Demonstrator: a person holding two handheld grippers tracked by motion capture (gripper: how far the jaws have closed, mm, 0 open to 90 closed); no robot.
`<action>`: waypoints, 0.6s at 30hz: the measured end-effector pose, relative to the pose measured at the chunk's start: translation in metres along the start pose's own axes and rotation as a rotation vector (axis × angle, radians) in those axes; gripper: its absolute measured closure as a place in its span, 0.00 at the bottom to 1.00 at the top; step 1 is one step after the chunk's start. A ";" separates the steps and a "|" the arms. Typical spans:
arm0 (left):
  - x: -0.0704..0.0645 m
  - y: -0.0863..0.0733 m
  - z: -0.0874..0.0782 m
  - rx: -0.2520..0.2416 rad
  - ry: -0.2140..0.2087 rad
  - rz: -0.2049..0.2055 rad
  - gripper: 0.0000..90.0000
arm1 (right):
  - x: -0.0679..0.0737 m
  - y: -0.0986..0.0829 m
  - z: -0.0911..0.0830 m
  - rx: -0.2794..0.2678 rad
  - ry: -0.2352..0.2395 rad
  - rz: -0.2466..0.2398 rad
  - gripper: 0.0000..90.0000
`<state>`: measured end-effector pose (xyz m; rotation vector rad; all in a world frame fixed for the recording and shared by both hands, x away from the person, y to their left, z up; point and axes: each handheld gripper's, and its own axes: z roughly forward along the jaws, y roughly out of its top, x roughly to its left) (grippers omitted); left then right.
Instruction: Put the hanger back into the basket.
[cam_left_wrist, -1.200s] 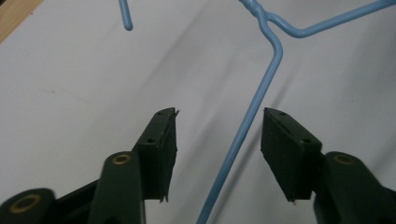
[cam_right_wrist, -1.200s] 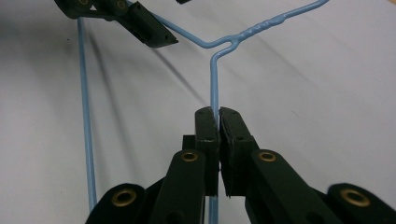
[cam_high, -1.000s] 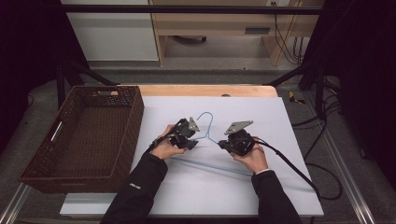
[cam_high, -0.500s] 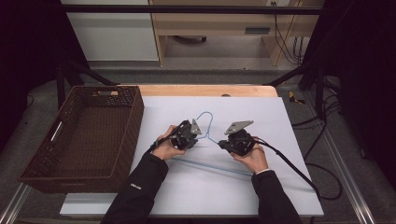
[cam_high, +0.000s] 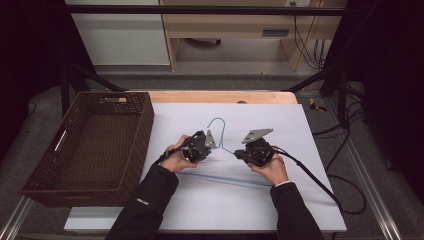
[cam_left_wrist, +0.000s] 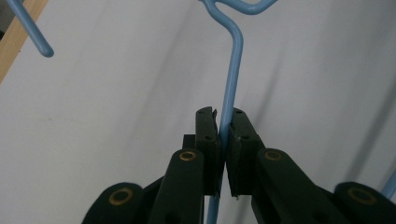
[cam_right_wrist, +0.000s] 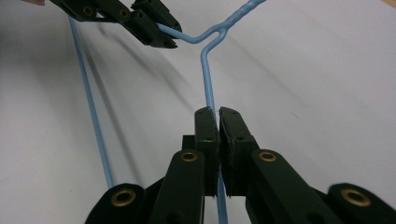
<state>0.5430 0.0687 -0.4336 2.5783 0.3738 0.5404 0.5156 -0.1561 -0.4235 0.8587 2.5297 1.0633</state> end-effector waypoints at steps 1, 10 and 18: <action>0.000 0.000 -0.001 0.006 -0.004 0.007 0.94 | 0.000 0.000 -0.001 0.000 0.002 0.006 0.97; -0.005 0.003 -0.011 0.003 -0.028 0.020 0.96 | 0.001 0.002 -0.009 -0.014 0.008 0.015 0.96; -0.009 0.010 -0.024 0.014 -0.010 0.008 0.97 | 0.001 0.004 -0.018 -0.046 0.002 0.027 0.95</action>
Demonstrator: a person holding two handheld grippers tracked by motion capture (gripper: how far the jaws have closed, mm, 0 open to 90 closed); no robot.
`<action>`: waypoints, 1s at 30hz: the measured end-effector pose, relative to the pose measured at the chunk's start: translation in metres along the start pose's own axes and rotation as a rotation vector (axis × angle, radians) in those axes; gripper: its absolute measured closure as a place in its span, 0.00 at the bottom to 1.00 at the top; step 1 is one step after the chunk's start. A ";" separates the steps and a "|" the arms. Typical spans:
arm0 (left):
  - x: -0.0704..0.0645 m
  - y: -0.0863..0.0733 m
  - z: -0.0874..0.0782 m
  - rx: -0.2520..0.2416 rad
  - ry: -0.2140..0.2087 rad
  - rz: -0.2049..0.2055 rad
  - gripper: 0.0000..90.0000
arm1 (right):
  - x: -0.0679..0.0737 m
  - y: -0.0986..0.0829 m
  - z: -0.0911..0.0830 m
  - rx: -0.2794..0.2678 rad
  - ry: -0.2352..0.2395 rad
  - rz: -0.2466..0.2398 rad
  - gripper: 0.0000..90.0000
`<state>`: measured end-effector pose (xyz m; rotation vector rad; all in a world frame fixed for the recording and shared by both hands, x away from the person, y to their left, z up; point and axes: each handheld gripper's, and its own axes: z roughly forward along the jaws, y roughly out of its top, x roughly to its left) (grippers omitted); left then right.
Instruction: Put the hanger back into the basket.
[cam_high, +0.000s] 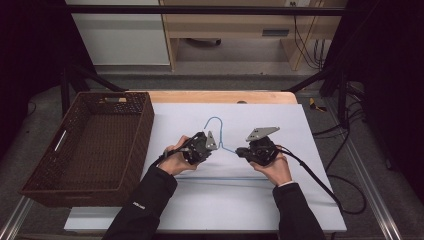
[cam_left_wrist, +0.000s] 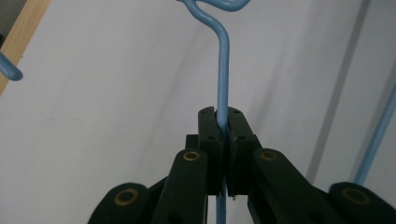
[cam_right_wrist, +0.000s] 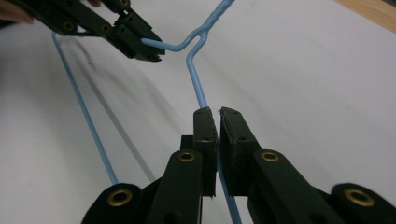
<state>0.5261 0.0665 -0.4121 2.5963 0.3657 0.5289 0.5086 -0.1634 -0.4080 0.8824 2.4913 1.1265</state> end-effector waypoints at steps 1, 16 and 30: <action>0.000 0.001 -0.002 -0.001 -0.001 -0.007 0.97 | -0.001 0.000 -0.001 -0.009 -0.002 0.002 0.95; -0.005 0.006 -0.022 -0.016 0.048 -0.098 0.97 | 0.001 0.004 -0.032 -0.132 -0.039 0.037 0.72; -0.005 0.001 -0.053 -0.061 0.100 -0.184 0.97 | 0.009 -0.002 -0.057 -0.239 -0.098 0.092 0.23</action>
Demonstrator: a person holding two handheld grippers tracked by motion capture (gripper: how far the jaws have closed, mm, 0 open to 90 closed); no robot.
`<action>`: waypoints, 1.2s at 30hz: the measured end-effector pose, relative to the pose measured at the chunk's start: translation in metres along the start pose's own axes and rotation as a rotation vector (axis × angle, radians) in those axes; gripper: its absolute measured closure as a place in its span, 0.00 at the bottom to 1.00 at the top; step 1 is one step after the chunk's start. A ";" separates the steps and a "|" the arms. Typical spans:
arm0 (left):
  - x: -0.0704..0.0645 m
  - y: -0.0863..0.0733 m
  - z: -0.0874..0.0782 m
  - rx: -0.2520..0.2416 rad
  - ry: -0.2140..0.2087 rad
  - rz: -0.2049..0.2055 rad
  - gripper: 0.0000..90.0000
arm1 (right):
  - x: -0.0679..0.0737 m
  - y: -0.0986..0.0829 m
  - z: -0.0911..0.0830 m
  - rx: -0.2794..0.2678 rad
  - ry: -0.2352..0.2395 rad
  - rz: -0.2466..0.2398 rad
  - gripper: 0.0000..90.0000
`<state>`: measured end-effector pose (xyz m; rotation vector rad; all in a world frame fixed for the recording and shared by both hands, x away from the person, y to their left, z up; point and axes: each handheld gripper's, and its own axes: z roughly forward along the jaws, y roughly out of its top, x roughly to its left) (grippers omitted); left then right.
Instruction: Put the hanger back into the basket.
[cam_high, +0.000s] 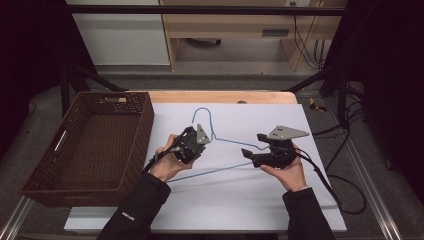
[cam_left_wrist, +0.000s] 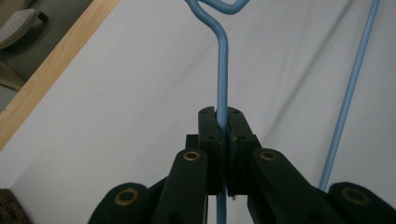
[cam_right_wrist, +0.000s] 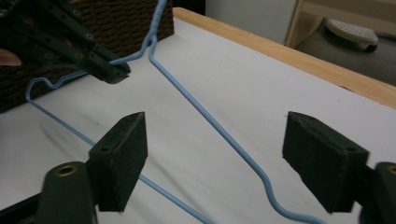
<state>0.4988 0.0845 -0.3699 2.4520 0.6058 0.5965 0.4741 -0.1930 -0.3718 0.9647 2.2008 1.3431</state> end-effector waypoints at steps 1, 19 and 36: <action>0.000 0.000 -0.004 0.000 0.010 -0.007 0.97 | -0.001 -0.002 -0.005 -0.016 -0.008 0.009 0.19; 0.007 0.001 -0.033 -0.021 0.103 -0.091 0.97 | -0.007 -0.038 -0.049 -0.035 -0.041 0.061 0.08; 0.020 0.021 -0.075 -0.085 0.129 -0.087 0.97 | -0.006 -0.048 -0.051 -0.013 -0.040 0.065 0.08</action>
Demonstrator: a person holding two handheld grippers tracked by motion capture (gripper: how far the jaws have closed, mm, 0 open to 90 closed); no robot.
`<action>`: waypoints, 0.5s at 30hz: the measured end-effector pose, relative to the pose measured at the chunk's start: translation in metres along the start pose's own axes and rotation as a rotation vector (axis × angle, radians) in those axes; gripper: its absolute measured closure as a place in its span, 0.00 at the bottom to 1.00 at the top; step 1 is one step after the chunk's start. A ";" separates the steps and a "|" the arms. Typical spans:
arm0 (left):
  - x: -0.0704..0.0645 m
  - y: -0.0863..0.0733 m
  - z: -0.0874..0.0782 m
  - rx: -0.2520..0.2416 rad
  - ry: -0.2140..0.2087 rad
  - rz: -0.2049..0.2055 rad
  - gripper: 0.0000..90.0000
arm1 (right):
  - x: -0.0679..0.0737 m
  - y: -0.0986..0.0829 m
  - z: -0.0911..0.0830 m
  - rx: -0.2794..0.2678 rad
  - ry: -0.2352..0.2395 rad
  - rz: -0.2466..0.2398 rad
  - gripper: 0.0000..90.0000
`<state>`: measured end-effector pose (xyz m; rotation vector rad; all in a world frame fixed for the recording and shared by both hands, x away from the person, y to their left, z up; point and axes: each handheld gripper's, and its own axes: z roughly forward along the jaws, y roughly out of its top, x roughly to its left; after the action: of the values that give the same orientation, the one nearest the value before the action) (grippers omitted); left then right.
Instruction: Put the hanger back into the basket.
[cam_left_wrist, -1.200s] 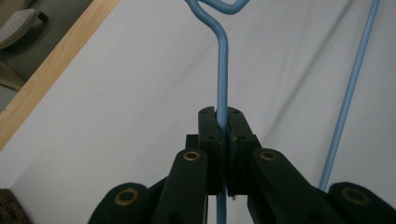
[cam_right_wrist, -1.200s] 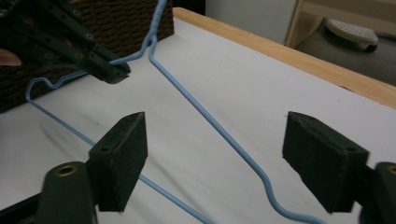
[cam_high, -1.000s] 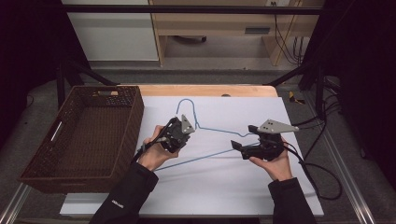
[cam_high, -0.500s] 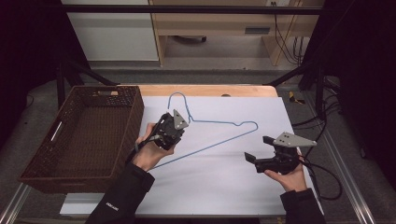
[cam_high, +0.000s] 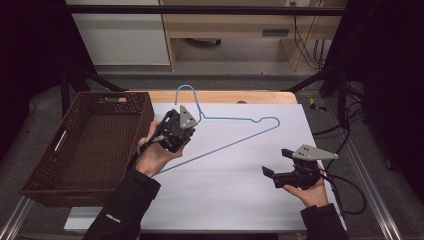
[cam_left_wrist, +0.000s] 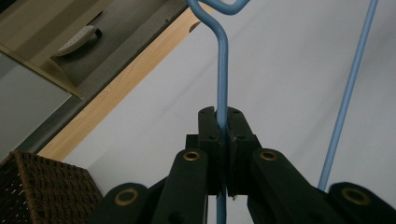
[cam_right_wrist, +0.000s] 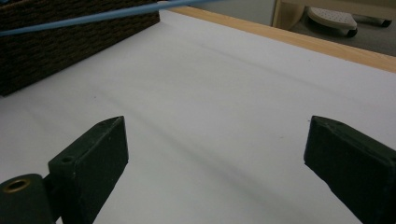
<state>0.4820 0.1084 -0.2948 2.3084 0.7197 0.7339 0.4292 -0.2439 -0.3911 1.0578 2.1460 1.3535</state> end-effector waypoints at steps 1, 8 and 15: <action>0.003 0.002 -0.003 -0.005 -0.013 -0.001 0.97 | 0.000 0.000 0.000 -0.002 -0.001 0.002 0.08; 0.009 0.006 -0.007 0.016 -0.062 0.010 0.97 | 0.000 -0.001 0.001 0.001 0.000 0.002 0.08; 0.014 0.008 -0.008 0.074 -0.082 0.027 0.97 | 0.000 -0.001 0.003 0.005 0.004 0.002 0.08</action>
<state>0.4890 0.1148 -0.2794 2.4044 0.6899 0.6301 0.4303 -0.2423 -0.3935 1.0608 2.1521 1.3531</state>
